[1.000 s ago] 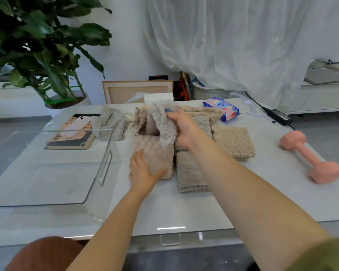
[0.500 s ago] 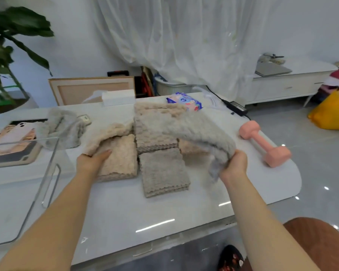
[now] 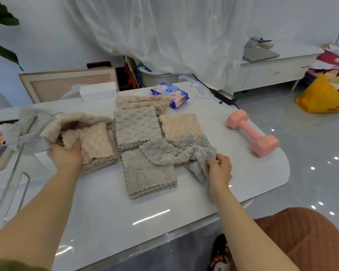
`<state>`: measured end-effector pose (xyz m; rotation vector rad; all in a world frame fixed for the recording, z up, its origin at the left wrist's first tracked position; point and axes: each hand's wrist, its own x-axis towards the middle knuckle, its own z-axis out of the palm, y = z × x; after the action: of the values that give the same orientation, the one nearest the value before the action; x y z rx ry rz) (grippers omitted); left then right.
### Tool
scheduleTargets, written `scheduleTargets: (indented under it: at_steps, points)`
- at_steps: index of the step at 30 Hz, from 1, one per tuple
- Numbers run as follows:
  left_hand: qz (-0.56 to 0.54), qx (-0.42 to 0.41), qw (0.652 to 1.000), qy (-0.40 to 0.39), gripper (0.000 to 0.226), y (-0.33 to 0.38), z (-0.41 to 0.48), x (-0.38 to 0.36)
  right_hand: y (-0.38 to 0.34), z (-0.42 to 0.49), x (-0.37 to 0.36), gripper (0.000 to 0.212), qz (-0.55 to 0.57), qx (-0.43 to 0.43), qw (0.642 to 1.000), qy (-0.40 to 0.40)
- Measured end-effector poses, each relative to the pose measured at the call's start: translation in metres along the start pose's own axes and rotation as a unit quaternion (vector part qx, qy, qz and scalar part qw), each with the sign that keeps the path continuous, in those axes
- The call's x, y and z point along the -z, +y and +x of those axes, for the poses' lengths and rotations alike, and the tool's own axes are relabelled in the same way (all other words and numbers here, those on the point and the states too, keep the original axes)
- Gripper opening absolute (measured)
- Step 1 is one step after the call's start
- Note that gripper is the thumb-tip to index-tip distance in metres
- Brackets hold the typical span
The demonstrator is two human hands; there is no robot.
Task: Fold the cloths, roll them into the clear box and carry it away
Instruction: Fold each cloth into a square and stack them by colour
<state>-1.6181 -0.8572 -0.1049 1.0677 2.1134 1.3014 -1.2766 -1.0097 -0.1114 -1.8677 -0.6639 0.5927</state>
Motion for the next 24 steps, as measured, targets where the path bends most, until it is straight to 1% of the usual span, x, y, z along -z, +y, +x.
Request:
scheduleTargets:
  at_steps: [1, 2, 3, 4, 5, 6, 8, 9, 10, 11, 12, 13, 14, 15, 16, 17, 18, 20, 22, 23, 24]
  points:
    - [0.010, 0.010, 1.000, -0.013, 0.071, -0.001, 0.000, -0.002, 0.000, 0.003, 0.001, 0.018, 0.053, 0.005, 0.999, -0.012]
    - [0.018, 0.018, 0.999, -0.034, 0.077, -0.001, 0.001, -0.005, -0.002, 0.007, 0.004, 0.028, 0.097, 0.005, 0.995, -0.028]
    - [0.020, 0.029, 0.998, -0.051, 0.083, -0.003, 0.002, -0.006, -0.002, 0.011, 0.006, 0.034, 0.117, -0.002, 0.992, -0.045]
    - [0.011, 0.043, 0.997, -0.058, 0.087, -0.002, 0.003, -0.007, -0.004, 0.015, 0.009, 0.034, 0.108, -0.017, 0.992, -0.067]
    - [-0.001, 0.060, 0.997, -0.048, 0.089, -0.001, 0.004, -0.007, -0.005, 0.017, 0.011, 0.031, 0.100, -0.031, 0.990, -0.091]
    - [-0.002, 0.078, 0.997, -0.019, 0.087, 0.004, 0.003, -0.005, -0.006, 0.017, 0.011, 0.027, 0.101, -0.041, 0.988, -0.114]
    - [0.049, 0.105, 0.991, 0.069, 0.076, 0.018, -0.014, 0.001, -0.010, 0.015, 0.011, 0.020, 0.140, -0.045, 0.980, -0.133]
    - [0.070, 0.092, 0.987, 0.112, 0.069, 0.024, -0.030, 0.001, -0.012, 0.014, 0.011, 0.020, 0.165, -0.047, 0.976, -0.137]
    - [0.060, 0.043, 0.988, 0.137, 0.063, 0.030, -0.052, 0.002, -0.017, 0.012, 0.012, 0.023, 0.193, -0.052, 0.969, -0.144]
    - [0.026, -0.034, 0.991, 0.127, 0.058, 0.034, -0.080, 0.001, -0.023, 0.009, 0.014, 0.024, 0.218, -0.062, 0.961, -0.160]
    - [-0.016, -0.105, 0.991, 0.086, 0.052, 0.036, -0.112, 0.002, -0.031, 0.005, 0.016, 0.023, 0.237, -0.067, 0.951, -0.186]
    - [-0.058, -0.151, 0.987, 0.022, 0.041, 0.035, -0.141, -0.001, -0.040, 0.001, 0.019, 0.020, 0.248, -0.065, 0.941, -0.220]
    - [-0.093, -0.143, 0.983, -0.065, 0.027, 0.035, -0.167, -0.004, -0.051, -0.005, 0.022, 0.018, 0.258, -0.064, 0.927, -0.266]
    - [-0.126, -0.094, 0.973, -0.167, 0.014, 0.037, -0.189, -0.009, -0.064, -0.011, 0.025, 0.018, 0.261, -0.064, 0.908, -0.320]
    - [-0.150, -0.023, 0.952, -0.267, 0.011, 0.041, -0.208, -0.013, -0.076, -0.019, 0.029, 0.018, 0.264, -0.061, 0.890, -0.367]
    - [-0.158, 0.041, 0.922, -0.351, 0.015, 0.043, -0.222, -0.016, -0.089, -0.026, 0.034, 0.018, 0.273, -0.057, 0.873, -0.400]
    - [-0.161, 0.082, 0.894, -0.410, 0.017, 0.045, -0.231, -0.017, -0.099, -0.031, 0.036, 0.018, 0.292, -0.051, 0.860, -0.416]
    - [-0.188, 0.103, 0.859, -0.465, 0.014, 0.046, -0.238, -0.015, -0.119, -0.044, 0.046, 0.024, 0.352, -0.052, 0.835, -0.421]
    - [-0.243, 0.103, 0.818, -0.511, 0.020, 0.048, -0.237, -0.007, -0.130, -0.052, 0.059, 0.024, 0.417, -0.071, 0.810, -0.406]
    - [-0.288, 0.113, 0.789, -0.531, 0.026, 0.048, -0.234, -0.004, -0.134, -0.055, 0.066, 0.023, 0.434, -0.086, 0.805, -0.395]
    - [-0.338, 0.140, 0.752, -0.548, 0.037, 0.048, -0.233, 0.000, -0.135, -0.055, 0.074, 0.024, 0.426, -0.090, 0.817, -0.378]
